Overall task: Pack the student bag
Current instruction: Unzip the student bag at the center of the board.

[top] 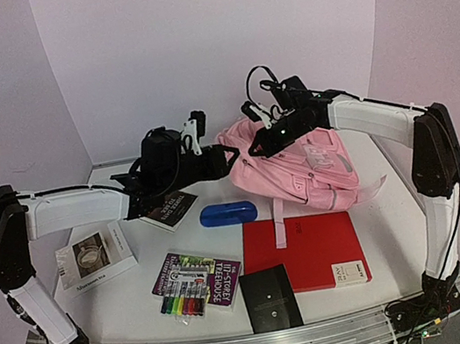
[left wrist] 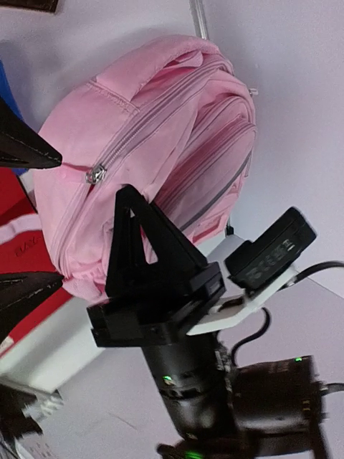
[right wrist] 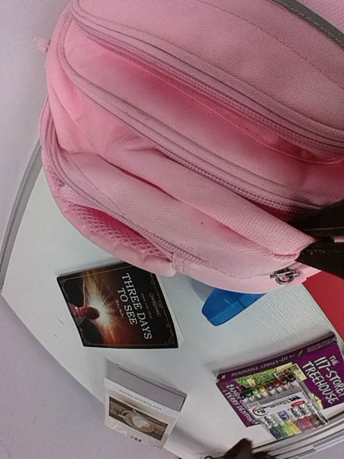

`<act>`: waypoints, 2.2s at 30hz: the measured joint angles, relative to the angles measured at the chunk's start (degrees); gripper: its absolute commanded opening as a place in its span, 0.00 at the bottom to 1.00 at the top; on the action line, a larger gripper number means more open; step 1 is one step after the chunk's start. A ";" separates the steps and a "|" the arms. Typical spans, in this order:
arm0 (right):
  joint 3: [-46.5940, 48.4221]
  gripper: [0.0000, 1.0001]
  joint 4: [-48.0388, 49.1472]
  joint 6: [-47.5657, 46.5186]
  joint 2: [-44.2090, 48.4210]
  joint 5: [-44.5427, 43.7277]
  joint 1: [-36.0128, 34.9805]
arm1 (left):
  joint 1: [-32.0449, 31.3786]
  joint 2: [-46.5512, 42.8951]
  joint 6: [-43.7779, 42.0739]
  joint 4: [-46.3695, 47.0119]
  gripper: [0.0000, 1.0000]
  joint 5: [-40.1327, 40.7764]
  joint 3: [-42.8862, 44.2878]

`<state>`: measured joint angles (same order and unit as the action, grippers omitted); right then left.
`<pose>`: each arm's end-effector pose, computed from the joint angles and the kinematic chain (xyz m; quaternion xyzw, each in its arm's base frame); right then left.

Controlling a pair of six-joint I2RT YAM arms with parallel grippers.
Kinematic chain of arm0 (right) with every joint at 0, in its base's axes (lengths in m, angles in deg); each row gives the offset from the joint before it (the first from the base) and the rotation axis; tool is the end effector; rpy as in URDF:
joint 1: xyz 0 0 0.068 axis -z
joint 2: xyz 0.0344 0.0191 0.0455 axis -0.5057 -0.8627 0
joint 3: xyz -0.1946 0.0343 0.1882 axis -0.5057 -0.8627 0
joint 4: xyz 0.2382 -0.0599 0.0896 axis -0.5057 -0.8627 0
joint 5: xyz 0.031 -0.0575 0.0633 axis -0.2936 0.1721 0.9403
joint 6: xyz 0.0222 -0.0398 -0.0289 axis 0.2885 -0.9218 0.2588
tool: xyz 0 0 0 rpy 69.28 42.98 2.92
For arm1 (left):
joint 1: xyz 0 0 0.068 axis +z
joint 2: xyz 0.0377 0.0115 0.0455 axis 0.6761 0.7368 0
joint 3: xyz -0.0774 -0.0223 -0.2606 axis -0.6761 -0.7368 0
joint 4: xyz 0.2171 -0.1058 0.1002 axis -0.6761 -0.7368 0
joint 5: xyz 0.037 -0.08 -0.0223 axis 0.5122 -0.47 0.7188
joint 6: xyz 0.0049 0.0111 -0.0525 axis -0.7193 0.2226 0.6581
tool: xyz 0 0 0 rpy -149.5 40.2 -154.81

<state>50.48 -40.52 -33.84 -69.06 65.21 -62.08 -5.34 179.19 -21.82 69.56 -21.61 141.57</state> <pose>0.3870 0.2565 0.2963 -0.3434 0.8180 0.2944 0.3553 0.2737 -0.3051 0.2898 0.1595 0.7611 -0.3950 0.4892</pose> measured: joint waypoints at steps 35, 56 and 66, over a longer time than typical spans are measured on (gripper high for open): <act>0.00 0.00 -0.42 6.50 0.00 2.82 0.55 | -10.90 20.09 -40.55 -2.06 0.00 39.24 13.03; -0.74 0.00 -0.57 4.62 0.00 2.95 0.55 | -6.82 11.86 -30.78 -2.50 0.41 25.86 6.63; -0.74 0.00 -0.57 5.54 0.00 3.45 0.55 | -6.93 12.76 -30.41 -3.58 0.40 20.83 8.24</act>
<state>49.74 -41.09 -28.30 -69.06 68.66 -61.53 -12.27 191.96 -52.22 65.98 -0.79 149.82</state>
